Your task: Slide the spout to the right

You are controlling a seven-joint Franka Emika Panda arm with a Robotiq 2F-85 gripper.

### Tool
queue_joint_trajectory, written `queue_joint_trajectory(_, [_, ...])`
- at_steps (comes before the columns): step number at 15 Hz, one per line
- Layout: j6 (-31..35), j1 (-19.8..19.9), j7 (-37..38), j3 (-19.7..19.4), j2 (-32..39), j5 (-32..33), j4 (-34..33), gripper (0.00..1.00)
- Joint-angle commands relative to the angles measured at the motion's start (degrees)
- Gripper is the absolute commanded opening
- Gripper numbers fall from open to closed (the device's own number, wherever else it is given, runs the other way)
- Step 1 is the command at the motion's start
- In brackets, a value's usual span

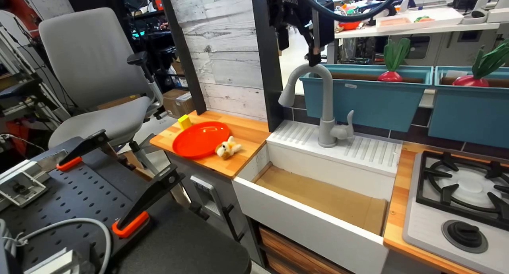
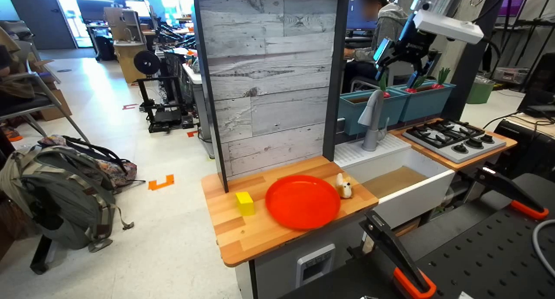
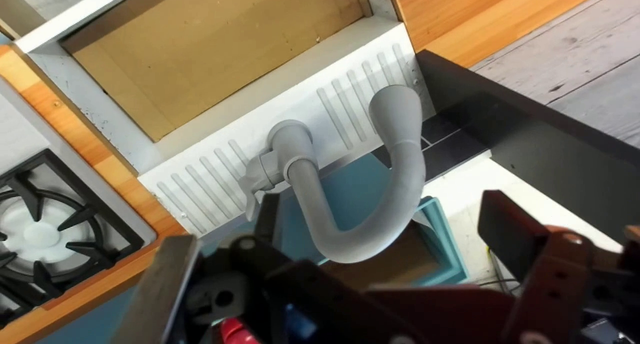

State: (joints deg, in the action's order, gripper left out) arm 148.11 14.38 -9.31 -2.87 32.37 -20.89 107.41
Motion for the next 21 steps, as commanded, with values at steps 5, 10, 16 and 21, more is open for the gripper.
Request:
queue_joint_trajectory(5, [0.2,1.0,1.1,1.1,2.5,1.2,-1.8,1.00])
queue_joint_trajectory(10, [-1.1,-0.1,6.5,0.2,3.8,0.7,-3.0,1.00])
queue_joint_trajectory(16, [-0.8,-0.6,17.1,1.0,5.8,-2.0,-4.5,1.00])
queue_joint_trajectory(21, [0.5,-0.6,22.0,2.3,8.8,-4.4,-7.6,1.00])
